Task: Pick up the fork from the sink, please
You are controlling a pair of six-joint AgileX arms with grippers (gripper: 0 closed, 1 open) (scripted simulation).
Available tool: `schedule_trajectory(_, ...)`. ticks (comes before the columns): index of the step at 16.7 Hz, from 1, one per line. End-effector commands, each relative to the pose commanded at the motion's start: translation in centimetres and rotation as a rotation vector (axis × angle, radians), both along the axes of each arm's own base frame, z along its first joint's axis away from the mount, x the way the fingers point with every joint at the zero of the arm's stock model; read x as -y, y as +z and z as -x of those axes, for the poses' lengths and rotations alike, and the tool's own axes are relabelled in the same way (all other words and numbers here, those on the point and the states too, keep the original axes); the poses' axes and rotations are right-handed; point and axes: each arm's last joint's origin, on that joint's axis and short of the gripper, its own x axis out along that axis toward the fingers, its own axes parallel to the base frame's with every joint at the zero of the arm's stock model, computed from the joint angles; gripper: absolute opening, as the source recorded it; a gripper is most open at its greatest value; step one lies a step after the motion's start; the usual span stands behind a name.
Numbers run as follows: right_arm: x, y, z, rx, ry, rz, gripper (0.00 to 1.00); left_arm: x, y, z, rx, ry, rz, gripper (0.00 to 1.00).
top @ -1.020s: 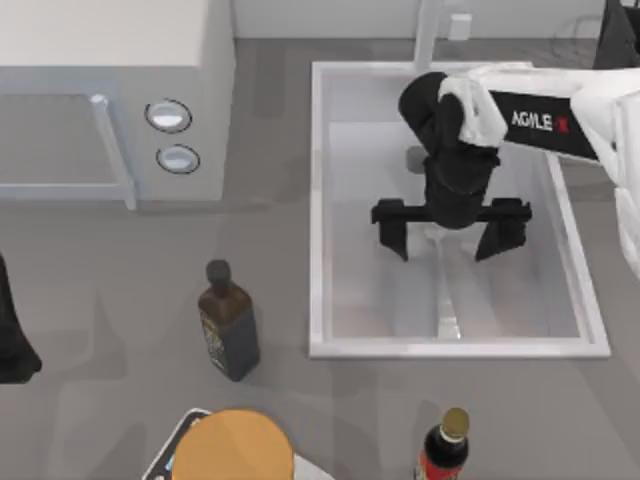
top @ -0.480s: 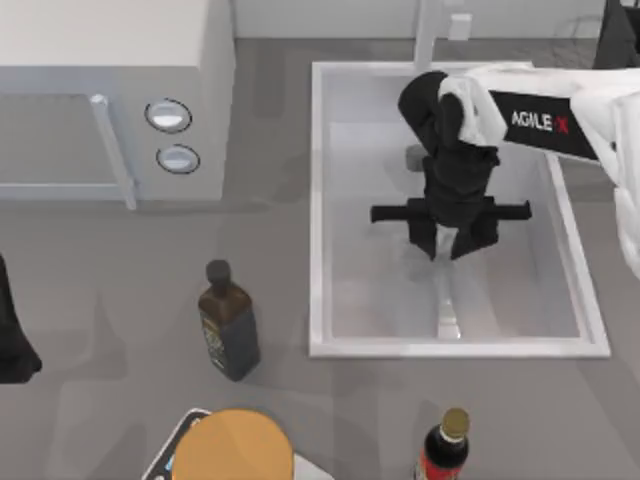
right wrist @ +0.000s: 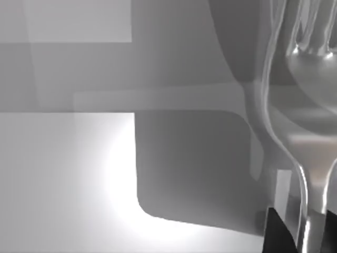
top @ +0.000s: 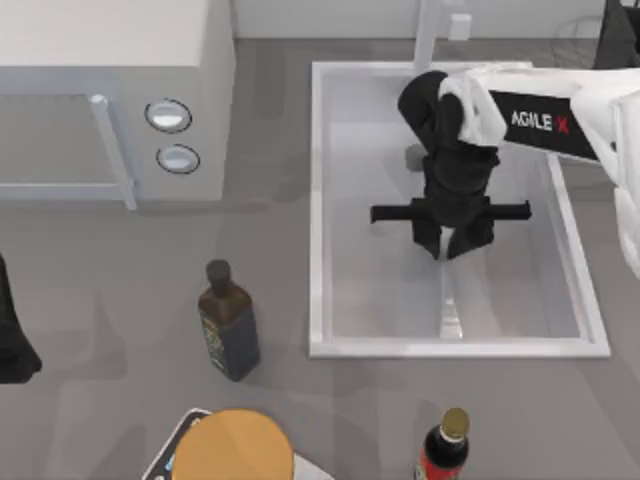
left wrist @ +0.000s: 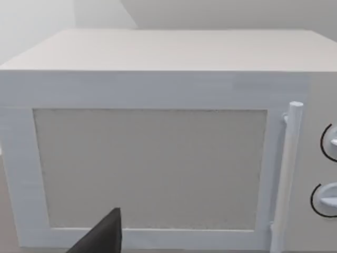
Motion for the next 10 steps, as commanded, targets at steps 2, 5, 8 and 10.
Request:
schedule_trajectory(2, -0.1, 0.5, -0.1, 0.002, 0.0, -0.001, 0.0, 0.0, 0.0, 0.0, 0.0, 0.0, 0.0, 1.0)
schedule_trajectory(5, -0.3, 3.4, -0.7, 0.004, 0.0, -0.002, 0.0, 0.0, 0.0, 0.0, 0.0, 0.0, 0.0, 1.0)
schedule_trajectory(8, -0.4, 8.1, -0.7, -0.013, 0.0, 0.005, 0.0, 0.0, 0.0, 0.0, 0.0, 0.0, 0.0, 1.0)
schedule_trajectory(10, -0.2, 11.3, -0.4, -0.018, 0.0, 0.008, 0.0, 0.0, 0.0, 0.0, 0.0, 0.0, 0.0, 1.0)
